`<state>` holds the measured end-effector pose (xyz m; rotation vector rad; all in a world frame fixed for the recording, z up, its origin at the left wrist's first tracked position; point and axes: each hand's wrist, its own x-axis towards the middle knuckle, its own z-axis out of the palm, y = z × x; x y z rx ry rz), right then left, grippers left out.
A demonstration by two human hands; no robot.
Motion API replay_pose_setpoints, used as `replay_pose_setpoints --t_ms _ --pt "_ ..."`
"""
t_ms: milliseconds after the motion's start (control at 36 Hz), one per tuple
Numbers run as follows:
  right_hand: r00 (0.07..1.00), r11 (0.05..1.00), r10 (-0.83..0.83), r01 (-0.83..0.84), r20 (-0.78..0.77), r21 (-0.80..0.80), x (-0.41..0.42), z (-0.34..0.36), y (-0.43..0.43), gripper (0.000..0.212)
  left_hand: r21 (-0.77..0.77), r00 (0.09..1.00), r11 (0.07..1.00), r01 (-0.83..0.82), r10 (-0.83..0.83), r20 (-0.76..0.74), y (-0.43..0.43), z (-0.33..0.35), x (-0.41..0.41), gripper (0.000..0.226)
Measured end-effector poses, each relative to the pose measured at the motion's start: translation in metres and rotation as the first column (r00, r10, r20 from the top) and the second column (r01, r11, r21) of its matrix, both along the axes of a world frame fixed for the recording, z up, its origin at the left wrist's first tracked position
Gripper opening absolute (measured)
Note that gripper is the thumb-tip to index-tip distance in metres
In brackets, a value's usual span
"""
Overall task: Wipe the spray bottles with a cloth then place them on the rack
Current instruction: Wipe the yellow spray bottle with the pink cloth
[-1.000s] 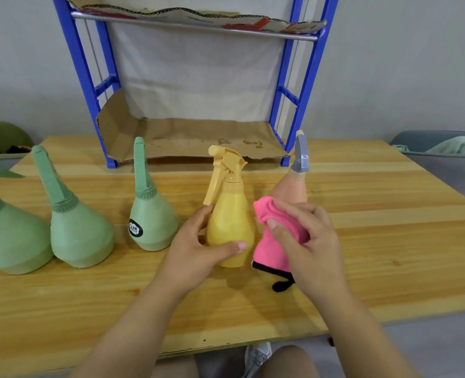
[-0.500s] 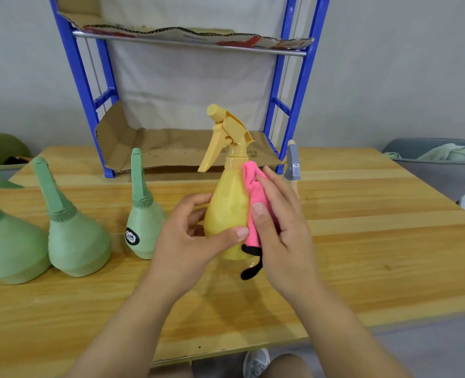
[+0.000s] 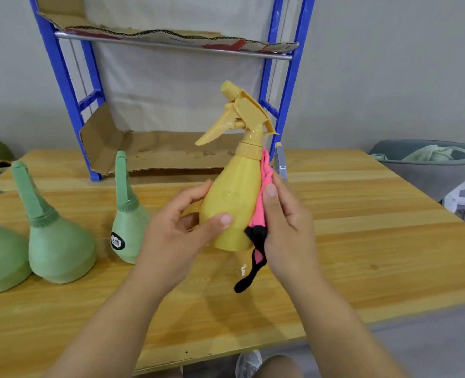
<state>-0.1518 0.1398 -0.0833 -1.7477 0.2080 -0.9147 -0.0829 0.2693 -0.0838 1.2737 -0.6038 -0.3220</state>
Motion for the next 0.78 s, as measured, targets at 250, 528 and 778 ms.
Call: replay_pose_setpoints --t_ms 250,528,778 --pt "0.995 0.965 0.101 -0.093 -0.022 0.244 -0.005 0.017 -0.010 0.031 -0.096 0.992 0.988 0.119 -0.122 -0.023 -0.003 0.001 0.002 0.051" --pt "0.996 0.995 -0.072 0.076 -0.060 0.066 0.000 0.004 -0.001 0.043 0.216 0.976 0.975 -0.055 0.007 0.219 -0.005 -0.008 0.007 0.092" --pt "0.998 0.979 0.006 0.005 -0.055 0.206 -0.001 0.008 -0.004 0.035 -0.032 0.996 0.998 0.062 -0.063 -0.055 -0.001 -0.002 0.006 0.063"
